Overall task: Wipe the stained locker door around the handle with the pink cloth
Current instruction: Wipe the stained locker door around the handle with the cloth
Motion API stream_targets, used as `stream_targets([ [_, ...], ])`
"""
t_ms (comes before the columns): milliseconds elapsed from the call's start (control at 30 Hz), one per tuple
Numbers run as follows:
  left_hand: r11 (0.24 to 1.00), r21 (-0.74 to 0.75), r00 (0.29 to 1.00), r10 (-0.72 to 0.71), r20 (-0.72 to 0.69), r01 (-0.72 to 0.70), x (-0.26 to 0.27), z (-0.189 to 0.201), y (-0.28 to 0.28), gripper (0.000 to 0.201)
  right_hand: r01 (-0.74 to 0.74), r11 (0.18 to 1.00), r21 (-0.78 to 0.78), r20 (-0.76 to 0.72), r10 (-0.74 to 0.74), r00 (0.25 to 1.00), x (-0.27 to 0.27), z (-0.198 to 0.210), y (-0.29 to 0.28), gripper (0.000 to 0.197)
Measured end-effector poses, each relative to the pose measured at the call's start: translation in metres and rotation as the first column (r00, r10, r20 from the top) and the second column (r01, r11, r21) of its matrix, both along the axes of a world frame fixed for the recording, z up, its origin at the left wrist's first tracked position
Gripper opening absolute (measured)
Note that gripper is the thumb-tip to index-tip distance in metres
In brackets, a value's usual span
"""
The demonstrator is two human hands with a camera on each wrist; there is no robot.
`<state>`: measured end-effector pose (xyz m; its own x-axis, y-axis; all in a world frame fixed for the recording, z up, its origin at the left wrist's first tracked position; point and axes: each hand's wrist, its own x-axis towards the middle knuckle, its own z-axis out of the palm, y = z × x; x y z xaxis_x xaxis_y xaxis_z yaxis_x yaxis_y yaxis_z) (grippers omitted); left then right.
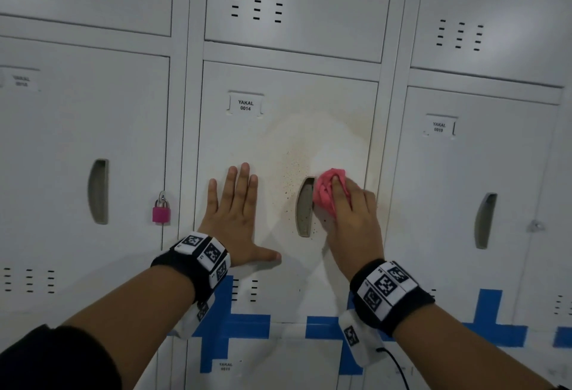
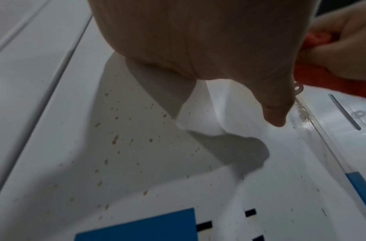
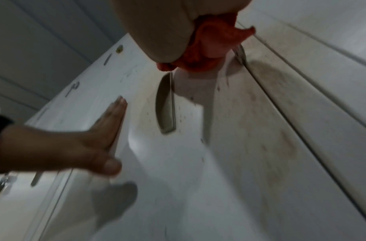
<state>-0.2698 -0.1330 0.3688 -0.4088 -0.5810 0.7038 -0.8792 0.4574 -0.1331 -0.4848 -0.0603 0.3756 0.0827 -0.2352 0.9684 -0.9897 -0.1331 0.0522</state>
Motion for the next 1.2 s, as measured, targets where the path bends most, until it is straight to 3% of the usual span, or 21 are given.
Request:
stream_targets([
  [100,1.000,0.006,1.000,0.005,-0.002,-0.005,-0.001,0.000,0.000,0.152,-0.054,0.992,-0.117,-0.002,0.054,0.999,0.009,0.033,0.008,0.046],
  [267,0.999,0.034,1.000,-0.002,0.000,0.002,-0.001,-0.001,-0.001,0.151,-0.046,0.999,-0.027,-0.066,0.044,0.997,0.014,0.066,-0.013,0.062],
  [433,1.000,0.026,1.000,-0.006,0.001,0.006,0.001,-0.001,-0.001,0.151,0.042,0.999,-0.025,-0.134,-0.045,0.990,0.010,0.049,-0.030,0.062],
  [633,0.998,0.068,0.995,0.004,0.095,-0.010,0.005,-0.024,0.002,0.148,0.059,0.998,0.011,-0.095,-0.057,0.994,0.010,0.028,-0.027,0.062],
  [867,0.994,0.105,0.993,0.025,0.113,-0.037,0.005,-0.021,0.004,0.146,0.092,0.994,0.061,-0.068,-0.088,0.994,0.013,0.009,-0.020,0.063],
  [1200,0.993,0.112,0.995,0.012,0.103,-0.024,0.005,-0.020,0.005,0.145,0.025,0.998,0.061,-0.036,-0.023,0.999,0.009,-0.007,-0.003,0.070],
])
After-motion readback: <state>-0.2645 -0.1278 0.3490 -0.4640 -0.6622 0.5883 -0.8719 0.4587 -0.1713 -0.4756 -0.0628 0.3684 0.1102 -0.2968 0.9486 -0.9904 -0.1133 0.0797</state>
